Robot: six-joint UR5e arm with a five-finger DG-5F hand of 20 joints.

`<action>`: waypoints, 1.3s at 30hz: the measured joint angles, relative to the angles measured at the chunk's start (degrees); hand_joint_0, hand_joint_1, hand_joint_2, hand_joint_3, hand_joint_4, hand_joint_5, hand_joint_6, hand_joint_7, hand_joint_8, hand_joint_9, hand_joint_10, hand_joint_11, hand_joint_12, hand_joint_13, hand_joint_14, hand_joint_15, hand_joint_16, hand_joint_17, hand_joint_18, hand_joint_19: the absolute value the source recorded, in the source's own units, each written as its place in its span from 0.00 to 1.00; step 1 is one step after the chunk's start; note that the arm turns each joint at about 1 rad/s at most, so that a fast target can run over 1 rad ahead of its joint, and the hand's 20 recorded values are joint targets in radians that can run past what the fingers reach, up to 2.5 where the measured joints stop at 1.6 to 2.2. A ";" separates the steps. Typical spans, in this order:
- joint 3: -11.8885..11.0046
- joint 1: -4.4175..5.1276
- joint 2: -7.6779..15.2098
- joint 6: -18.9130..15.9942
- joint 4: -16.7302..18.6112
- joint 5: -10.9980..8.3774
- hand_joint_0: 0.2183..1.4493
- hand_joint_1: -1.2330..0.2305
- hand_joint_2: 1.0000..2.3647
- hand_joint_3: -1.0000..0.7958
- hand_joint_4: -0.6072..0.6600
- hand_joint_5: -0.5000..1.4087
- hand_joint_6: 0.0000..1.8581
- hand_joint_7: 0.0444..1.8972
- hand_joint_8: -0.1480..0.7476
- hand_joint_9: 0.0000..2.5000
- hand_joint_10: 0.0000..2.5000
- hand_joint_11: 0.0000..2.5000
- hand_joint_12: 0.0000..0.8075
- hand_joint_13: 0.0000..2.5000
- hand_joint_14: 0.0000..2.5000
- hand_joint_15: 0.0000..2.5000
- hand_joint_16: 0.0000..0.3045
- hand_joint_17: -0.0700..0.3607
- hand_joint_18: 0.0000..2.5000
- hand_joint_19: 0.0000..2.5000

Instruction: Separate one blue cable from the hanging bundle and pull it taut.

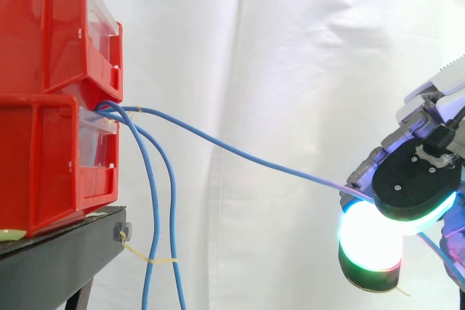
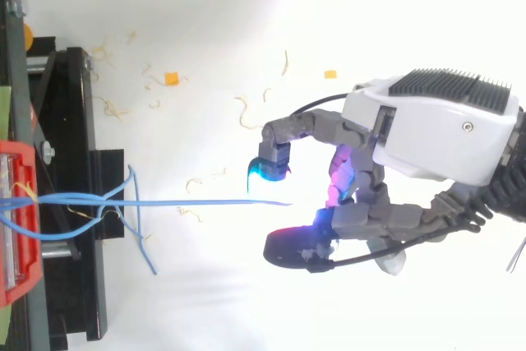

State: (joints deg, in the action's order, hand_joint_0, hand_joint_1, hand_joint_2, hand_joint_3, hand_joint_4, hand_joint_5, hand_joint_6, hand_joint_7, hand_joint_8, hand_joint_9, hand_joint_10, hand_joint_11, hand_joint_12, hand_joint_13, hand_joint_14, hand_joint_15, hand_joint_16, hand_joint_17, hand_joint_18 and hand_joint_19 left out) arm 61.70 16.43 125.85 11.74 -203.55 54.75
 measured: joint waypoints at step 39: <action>-0.01 0.26 0.01 -6.29 -3.14 2.36 0.19 0.46 0.00 0.28 0.65 0.32 0.27 0.54 0.36 0.77 0.01 0.15 0.36 0.50 0.01 0.21 0.18 0.45 0.35 0.24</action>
State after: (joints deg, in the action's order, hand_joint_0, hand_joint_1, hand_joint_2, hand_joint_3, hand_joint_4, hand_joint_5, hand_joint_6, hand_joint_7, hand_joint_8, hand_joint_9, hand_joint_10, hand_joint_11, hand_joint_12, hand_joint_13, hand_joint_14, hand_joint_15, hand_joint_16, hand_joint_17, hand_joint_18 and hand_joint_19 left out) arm 61.69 16.69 125.86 5.45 -206.69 57.11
